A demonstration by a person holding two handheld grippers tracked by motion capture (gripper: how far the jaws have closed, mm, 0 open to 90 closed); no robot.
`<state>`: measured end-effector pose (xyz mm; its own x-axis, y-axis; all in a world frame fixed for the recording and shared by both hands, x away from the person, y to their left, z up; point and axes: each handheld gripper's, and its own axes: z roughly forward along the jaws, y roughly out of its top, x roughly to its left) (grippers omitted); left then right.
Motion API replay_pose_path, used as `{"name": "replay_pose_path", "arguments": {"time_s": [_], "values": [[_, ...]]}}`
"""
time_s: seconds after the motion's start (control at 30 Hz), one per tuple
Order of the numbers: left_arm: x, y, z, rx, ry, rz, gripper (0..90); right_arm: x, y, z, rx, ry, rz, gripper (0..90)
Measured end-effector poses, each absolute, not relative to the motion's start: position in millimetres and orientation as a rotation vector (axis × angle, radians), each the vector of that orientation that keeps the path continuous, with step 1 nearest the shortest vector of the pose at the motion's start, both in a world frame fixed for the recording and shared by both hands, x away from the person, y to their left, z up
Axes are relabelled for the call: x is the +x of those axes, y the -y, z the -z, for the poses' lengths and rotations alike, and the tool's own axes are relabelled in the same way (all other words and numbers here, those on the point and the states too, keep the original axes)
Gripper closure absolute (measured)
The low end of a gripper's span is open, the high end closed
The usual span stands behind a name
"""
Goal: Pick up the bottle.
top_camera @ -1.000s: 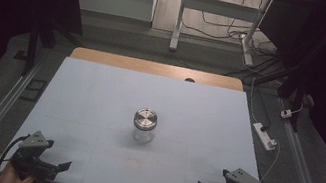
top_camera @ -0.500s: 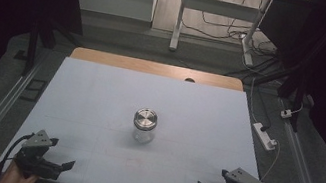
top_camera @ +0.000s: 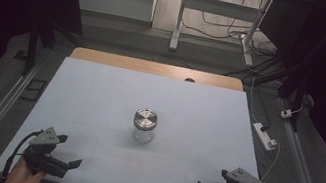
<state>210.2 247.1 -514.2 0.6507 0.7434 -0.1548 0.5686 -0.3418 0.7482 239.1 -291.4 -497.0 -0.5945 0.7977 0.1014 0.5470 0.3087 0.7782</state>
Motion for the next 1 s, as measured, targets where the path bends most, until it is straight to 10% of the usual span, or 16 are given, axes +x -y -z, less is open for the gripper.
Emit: {"name": "replay_pose_path", "arguments": {"time_s": [1.0], "values": [[265.9,-212.5,513.2,2.026,-0.932,-0.164,0.0,240.6,291.5,497.6,1.223,-2.29,-1.17,0.1]]}}
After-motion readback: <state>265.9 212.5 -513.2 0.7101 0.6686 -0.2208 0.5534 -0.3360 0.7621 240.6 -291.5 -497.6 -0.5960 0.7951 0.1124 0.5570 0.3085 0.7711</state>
